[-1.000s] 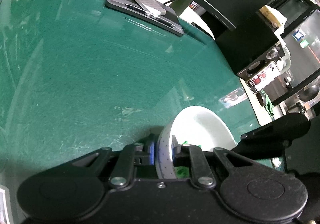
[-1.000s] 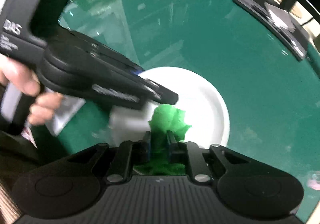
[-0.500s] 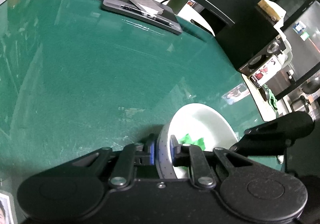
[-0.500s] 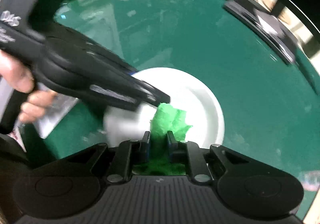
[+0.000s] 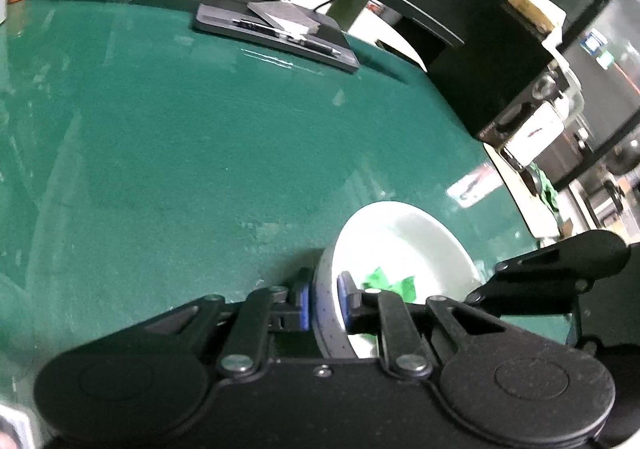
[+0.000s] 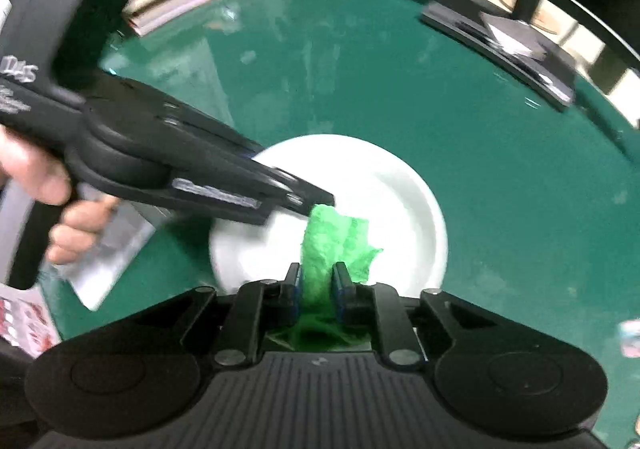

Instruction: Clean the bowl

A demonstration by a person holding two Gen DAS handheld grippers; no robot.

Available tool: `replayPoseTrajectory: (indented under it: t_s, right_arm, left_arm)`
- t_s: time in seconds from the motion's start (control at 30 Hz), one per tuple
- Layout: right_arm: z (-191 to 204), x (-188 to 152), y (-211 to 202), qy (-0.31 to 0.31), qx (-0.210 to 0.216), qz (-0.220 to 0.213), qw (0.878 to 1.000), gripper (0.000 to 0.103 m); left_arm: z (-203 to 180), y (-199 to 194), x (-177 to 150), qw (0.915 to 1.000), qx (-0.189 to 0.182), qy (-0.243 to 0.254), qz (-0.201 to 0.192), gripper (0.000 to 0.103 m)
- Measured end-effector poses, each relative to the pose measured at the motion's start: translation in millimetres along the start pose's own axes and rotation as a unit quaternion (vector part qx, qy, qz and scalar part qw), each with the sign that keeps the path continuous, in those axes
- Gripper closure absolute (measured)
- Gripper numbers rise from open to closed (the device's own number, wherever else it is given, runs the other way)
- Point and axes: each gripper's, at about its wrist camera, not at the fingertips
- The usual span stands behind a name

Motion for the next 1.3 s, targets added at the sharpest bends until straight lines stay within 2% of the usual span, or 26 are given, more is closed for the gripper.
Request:
replayPoseTrajectory:
  t_s: [0.1,0.13,0.27,0.37,0.4,0.47,0.5,0.6,0.73,0.87,0.97,1.07,1.23,1.3]
  right_arm:
    - [-0.3,6.1,4.0,-0.003,-0.025,0.01,1.0,0.089]
    - [2.8,7.3,5.8,-0.012,-0.029,0.012,0.999,0.081]
    - [8.7,3.5,4.0,-0.04,-0.011,0.012,0.999,0.082]
    - [-2.7,-0.5,-0.7,-0.042,0.034,0.022,0.998,0.082]
    - [-7.9,-2.0,-1.6,-0.05,0.043,0.027,0.997,0.086]
    - [-12.4,-1.0,-1.4,-0.077,0.025,0.036,0.996,0.088]
    - [-11.0,0.4,-0.1,-0.093,0.003,0.035,0.995,0.087]
    - [-1.2,-0.2,2.5,-0.135,-0.038,0.015,0.99,0.085]
    - [-5.0,-5.9,-0.1,-0.116,0.005,0.011,0.993,0.085]
    - [-19.7,-4.3,1.7,-0.102,0.031,0.005,0.994,0.086]
    - [-23.8,-2.6,1.2,-0.114,0.044,-0.004,0.992,0.085]
    - [-28.7,-6.2,-1.0,-0.105,0.059,-0.018,0.993,0.085]
    - [-38.3,-6.3,-1.9,-0.043,0.074,-0.021,0.996,0.085]
    - [-42.7,-4.4,-1.9,-0.015,0.074,-0.024,0.997,0.085]
  left_arm:
    - [-13.4,1.8,-7.4,0.9992,0.028,-0.013,-0.024,0.087]
    - [-16.1,1.9,-9.3,0.9986,0.036,-0.02,-0.032,0.086]
    - [-22.3,1.6,-18.6,0.9929,0.06,-0.076,-0.068,0.084]
    - [-35.8,3.4,-28.4,0.9897,0.089,-0.065,-0.092,0.082]
    - [-37.5,3.9,-29.7,0.9892,0.092,-0.064,-0.095,0.082]
    - [-43.6,6.0,-33.0,0.9877,0.102,-0.059,-0.102,0.082]
    - [-46.8,7.1,-34.4,0.9869,0.108,-0.057,-0.106,0.082]
    - [-49.8,9.0,-37.8,0.9844,0.114,-0.063,-0.118,0.084]
    - [-50.4,8.9,-35.9,0.9864,0.113,-0.038,-0.113,0.084]
    - [-44.6,9.9,-26.4,0.9926,0.085,0.008,-0.087,0.084]
    - [-40.1,11.3,-20.0,0.9946,0.062,0.041,-0.073,0.083]
    - [-42.5,12.9,-16.9,0.9951,0.063,0.045,-0.062,0.083]
    - [-44.8,17.6,-8.7,0.9952,0.07,0.046,-0.051,0.082]
    - [-40.6,19.5,-4.1,0.9954,0.062,0.048,-0.054,0.067]
Point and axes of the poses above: each gripper's, at about its wrist camera, not at the fingertips, and y roughly the way its jaws point, z to its left, x to its top, and after that the axes turned 3 degrees about -x, right-handed
